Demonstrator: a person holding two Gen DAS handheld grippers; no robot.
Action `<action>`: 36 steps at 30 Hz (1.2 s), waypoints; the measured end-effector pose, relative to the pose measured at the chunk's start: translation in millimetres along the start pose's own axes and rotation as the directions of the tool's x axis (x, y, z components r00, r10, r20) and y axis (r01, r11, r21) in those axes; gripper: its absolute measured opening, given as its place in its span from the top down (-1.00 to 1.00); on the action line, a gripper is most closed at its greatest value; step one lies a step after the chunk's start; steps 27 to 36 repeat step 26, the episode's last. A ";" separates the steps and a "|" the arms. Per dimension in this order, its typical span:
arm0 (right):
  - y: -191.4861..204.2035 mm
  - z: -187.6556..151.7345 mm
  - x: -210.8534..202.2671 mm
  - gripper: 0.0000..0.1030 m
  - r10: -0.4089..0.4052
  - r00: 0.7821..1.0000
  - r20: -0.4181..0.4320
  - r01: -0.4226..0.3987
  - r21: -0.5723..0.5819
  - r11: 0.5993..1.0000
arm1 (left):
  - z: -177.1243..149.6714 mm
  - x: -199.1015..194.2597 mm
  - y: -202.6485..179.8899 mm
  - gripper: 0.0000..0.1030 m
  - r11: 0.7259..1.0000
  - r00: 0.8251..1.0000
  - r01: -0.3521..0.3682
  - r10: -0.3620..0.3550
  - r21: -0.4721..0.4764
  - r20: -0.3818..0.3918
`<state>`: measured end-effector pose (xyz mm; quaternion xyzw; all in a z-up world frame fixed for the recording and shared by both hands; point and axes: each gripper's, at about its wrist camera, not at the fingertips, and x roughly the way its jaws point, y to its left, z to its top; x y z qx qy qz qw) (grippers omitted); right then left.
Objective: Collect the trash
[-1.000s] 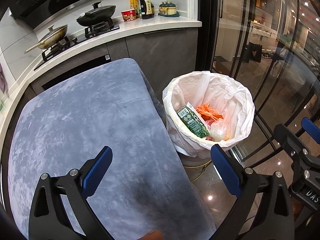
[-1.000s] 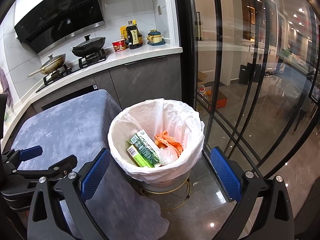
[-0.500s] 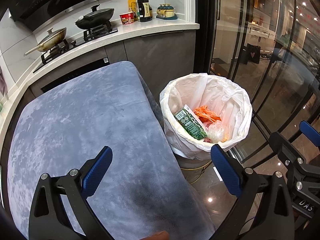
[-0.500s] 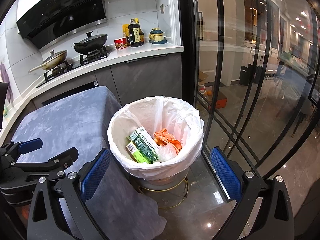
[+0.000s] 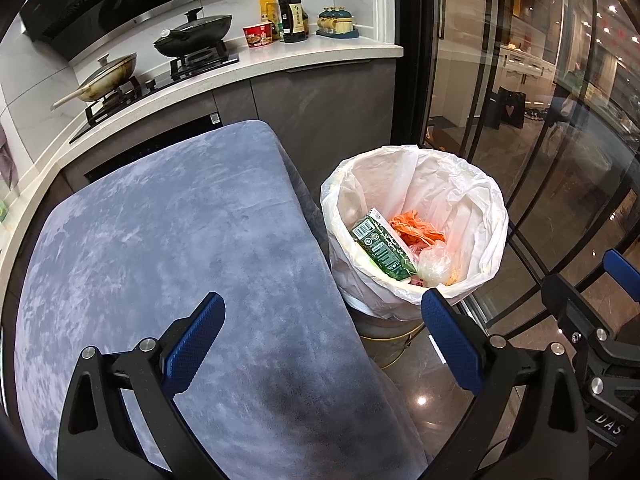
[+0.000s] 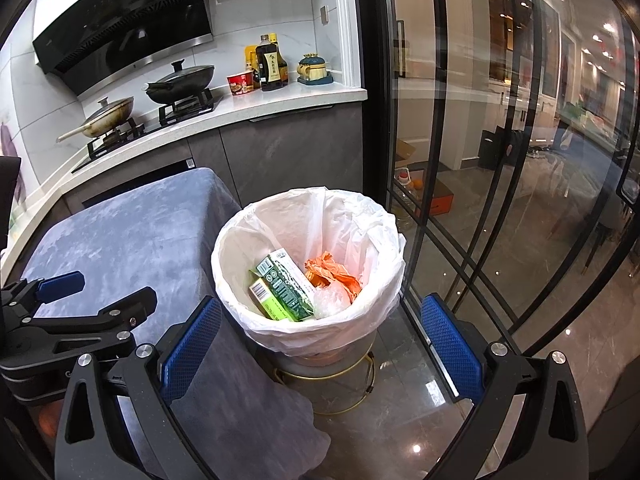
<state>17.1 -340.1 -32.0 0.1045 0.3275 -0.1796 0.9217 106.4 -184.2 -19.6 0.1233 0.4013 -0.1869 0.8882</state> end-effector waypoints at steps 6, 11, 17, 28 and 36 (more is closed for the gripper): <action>-3.6 -2.7 2.3 -0.88 -0.005 1.000 -0.008 0.005 0.004 1.000 | 0.0 -0.7 -1.0 -0.83 1.000 1.000 -0.006 0.006 0.002 0.003; -4.2 -2.8 2.4 -0.88 -0.004 1.000 -0.007 0.004 0.003 1.000 | -0.1 -0.9 -1.1 -0.83 1.000 1.000 -0.007 0.007 0.003 0.004; -4.1 -3.1 2.2 -0.88 -0.003 1.000 -0.006 0.003 0.003 1.000 | -0.3 -1.6 -0.6 -0.82 1.000 1.000 -0.008 0.008 0.001 0.005; -1.8 -3.0 2.5 -0.88 -0.002 1.000 -0.011 0.002 -0.002 1.000 | -0.8 -1.2 -0.3 -0.83 1.000 1.000 0.002 -0.002 0.007 0.006; -1.8 -3.0 2.5 -0.88 -0.002 1.000 -0.011 0.002 -0.002 1.000 | -0.8 -1.2 -0.3 -0.83 1.000 1.000 0.002 -0.002 0.007 0.006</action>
